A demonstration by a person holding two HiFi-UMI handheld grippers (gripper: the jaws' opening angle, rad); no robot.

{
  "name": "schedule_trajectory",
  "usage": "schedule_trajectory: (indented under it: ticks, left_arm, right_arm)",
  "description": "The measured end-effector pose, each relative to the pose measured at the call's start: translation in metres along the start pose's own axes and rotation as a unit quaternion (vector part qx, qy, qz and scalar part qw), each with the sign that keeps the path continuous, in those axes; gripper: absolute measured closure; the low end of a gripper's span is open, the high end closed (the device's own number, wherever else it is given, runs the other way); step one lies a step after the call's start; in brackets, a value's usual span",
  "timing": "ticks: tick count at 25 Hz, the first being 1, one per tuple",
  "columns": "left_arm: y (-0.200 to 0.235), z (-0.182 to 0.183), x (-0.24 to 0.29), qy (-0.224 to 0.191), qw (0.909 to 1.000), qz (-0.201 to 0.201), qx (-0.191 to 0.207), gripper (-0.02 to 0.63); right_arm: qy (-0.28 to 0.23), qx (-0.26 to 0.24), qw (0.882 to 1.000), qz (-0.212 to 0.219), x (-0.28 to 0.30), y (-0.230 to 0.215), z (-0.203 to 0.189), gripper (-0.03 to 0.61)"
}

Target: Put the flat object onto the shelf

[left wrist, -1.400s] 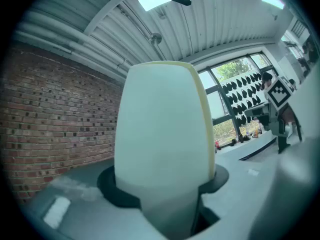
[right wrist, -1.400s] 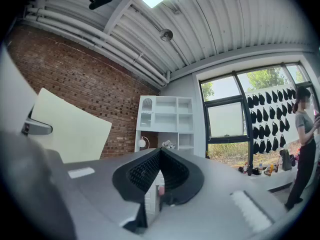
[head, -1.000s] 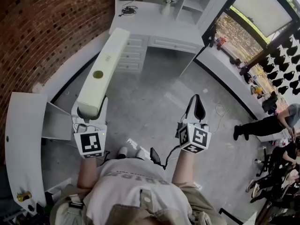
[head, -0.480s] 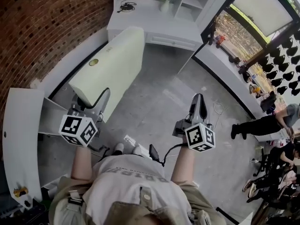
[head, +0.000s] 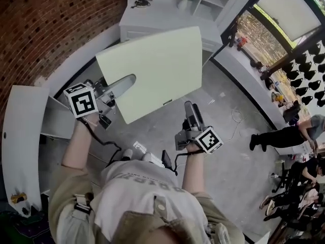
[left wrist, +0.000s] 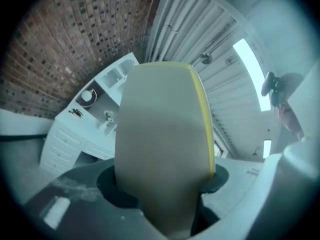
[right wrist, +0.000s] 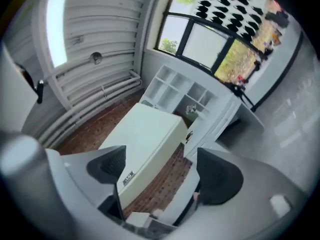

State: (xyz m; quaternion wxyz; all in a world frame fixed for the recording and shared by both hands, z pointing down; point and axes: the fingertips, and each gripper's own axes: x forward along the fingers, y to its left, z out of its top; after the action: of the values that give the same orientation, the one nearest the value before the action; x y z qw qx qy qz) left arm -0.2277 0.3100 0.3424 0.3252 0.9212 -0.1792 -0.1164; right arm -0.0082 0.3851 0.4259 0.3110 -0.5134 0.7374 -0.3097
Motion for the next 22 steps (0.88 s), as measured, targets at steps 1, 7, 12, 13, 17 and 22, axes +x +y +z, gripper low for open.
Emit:
schedule_trajectory:
  ticks: [1,7,12,13,17,22]
  left_arm:
    - [-0.001,-0.002,0.005,0.008,0.9998,-0.011,-0.017,0.322]
    - [-0.005,-0.023,0.027,0.051,0.9955,-0.042,-0.068,0.322]
    - [0.010,-0.044,0.028,0.083,0.9907,-0.043,-0.099,0.322]
    - [0.015,-0.047,0.029,0.084,0.9889,-0.039,-0.116,0.322]
    - [0.029,-0.060,0.037,0.083,0.9795,-0.038,-0.179,0.300]
    - [0.030,-0.071,0.061,0.080,0.9800,-0.059,-0.172,0.204]
  right_arm:
    - [0.008,0.021,1.000,0.009,0.004,-0.002,-0.008,0.121]
    - [0.015,0.139,0.990,0.032,0.010,-0.009,-0.032,0.084]
    - [-0.018,0.204,0.977,0.064,0.008,-0.009,-0.040,0.192]
    - [-0.032,0.218,0.973,0.071,0.006,-0.010,-0.039,0.213]
    - [-0.075,0.236,0.967,0.068,-0.005,-0.024,-0.032,0.269]
    - [-0.137,0.250,0.958,0.039,-0.012,-0.047,-0.019,0.277]
